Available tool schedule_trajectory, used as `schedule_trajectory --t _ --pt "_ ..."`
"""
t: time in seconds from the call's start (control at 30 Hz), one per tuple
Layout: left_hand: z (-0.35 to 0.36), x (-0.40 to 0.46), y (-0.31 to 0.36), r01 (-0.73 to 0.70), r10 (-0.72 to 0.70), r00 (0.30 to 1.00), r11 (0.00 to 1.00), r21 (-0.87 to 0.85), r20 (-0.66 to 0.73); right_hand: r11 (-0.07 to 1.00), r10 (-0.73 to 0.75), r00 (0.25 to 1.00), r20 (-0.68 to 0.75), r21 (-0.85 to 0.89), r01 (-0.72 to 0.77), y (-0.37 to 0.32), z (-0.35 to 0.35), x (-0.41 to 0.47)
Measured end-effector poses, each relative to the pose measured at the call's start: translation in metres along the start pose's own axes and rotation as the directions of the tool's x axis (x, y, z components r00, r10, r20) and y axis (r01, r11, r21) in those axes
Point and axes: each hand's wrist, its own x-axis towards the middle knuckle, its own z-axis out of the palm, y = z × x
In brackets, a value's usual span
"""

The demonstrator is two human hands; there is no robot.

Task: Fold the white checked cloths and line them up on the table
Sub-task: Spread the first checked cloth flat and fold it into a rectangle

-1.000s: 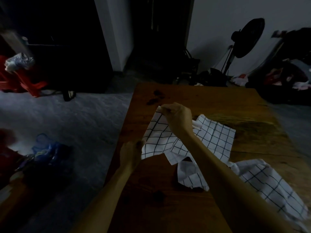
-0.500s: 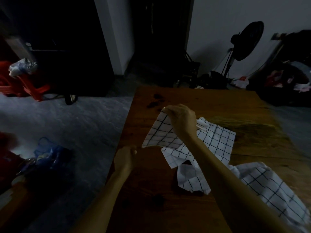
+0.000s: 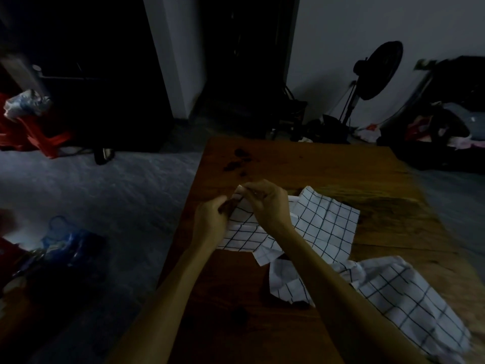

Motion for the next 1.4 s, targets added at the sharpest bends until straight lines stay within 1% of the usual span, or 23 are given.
schedule_trajectory --t 0.03,0.07,0.13,0.17,0.3,0.4,0.53,0.6,0.67,0.73,0.83,0.93,1.03,1.13,1.2,1.33,1.4 --pt "-0.001 -0.001 -0.004 0.034 -0.034 0.999 0.999 0.008 0.005 1.000 0.009 1.000 -0.025 0.002 -0.009 -0.002 0.001 0.001" --pt "-0.001 -0.002 -0.007 0.036 -0.036 0.999 0.999 0.015 0.003 1.000 0.005 0.999 -0.049 -0.009 -0.006 -0.006 0.001 0.002" --pt "-0.003 -0.004 -0.002 -0.037 0.038 0.999 0.999 0.035 -0.018 0.999 -0.026 0.997 -0.076 -0.031 0.024 -0.011 -0.001 0.007" --pt "-0.005 -0.003 0.006 -0.072 0.073 0.997 0.997 0.021 -0.032 0.999 -0.035 0.997 -0.067 -0.035 0.033 -0.014 -0.003 0.010" --pt "-0.010 0.002 0.035 -0.160 0.159 0.987 0.977 -0.141 -0.020 0.995 -0.046 0.999 0.025 -0.083 0.048 -0.019 -0.011 0.015" --pt "-0.009 0.007 0.039 -0.162 0.156 0.987 0.968 -0.192 -0.045 0.987 -0.116 0.993 -0.015 -0.111 0.114 -0.013 -0.013 0.010" --pt "-0.014 0.011 0.034 -0.146 0.117 0.984 0.961 -0.233 -0.133 0.970 -0.040 0.999 -0.015 -0.240 0.035 0.019 -0.029 0.001" --pt "-0.019 0.010 0.031 -0.128 0.093 0.984 0.963 -0.237 -0.151 0.966 0.011 1.000 -0.027 -0.257 -0.017 0.028 -0.039 -0.006" --pt "-0.022 0.008 0.032 -0.111 0.074 0.984 0.964 -0.241 -0.160 0.980 0.077 0.996 -0.045 -0.180 -0.084 0.029 -0.049 -0.011" --pt "-0.025 0.008 0.035 -0.102 0.055 0.981 0.962 -0.253 -0.186 0.986 0.152 0.987 -0.060 -0.054 -0.155 0.026 -0.055 -0.012" --pt "-0.026 0.010 0.033 -0.094 0.030 0.978 0.945 -0.313 -0.205 0.982 0.186 0.979 -0.084 0.035 -0.184 0.027 -0.057 -0.011" --pt "-0.026 0.012 0.031 -0.094 0.022 0.974 0.943 -0.319 -0.224 0.968 0.232 0.968 -0.092 0.116 -0.221 0.026 -0.058 -0.007" --pt "-0.027 0.013 0.031 -0.073 -0.003 0.980 0.925 -0.373 -0.200 0.959 0.247 0.966 -0.078 0.162 -0.233 0.023 -0.059 -0.005" --pt "-0.024 0.011 0.028 -0.058 0.004 0.987 0.940 -0.337 -0.158 0.945 0.271 0.961 -0.054 0.202 -0.255 0.022 -0.060 -0.004" --pt "-0.021 0.005 0.026 -0.053 0.028 0.995 0.958 -0.282 -0.093 0.948 0.261 0.964 -0.040 0.199 -0.249 0.019 -0.060 -0.004" --pt "-0.010 -0.003 0.022 -0.168 0.174 0.981 0.982 -0.084 0.083 0.966 0.221 0.975 -0.001 0.139 -0.218 0.017 -0.058 -0.002" --pt "-0.004 -0.003 0.019 -0.187 0.186 0.974 0.982 -0.006 0.129 0.968 0.215 0.977 0.005 0.128 -0.214 0.018 -0.057 -0.002"
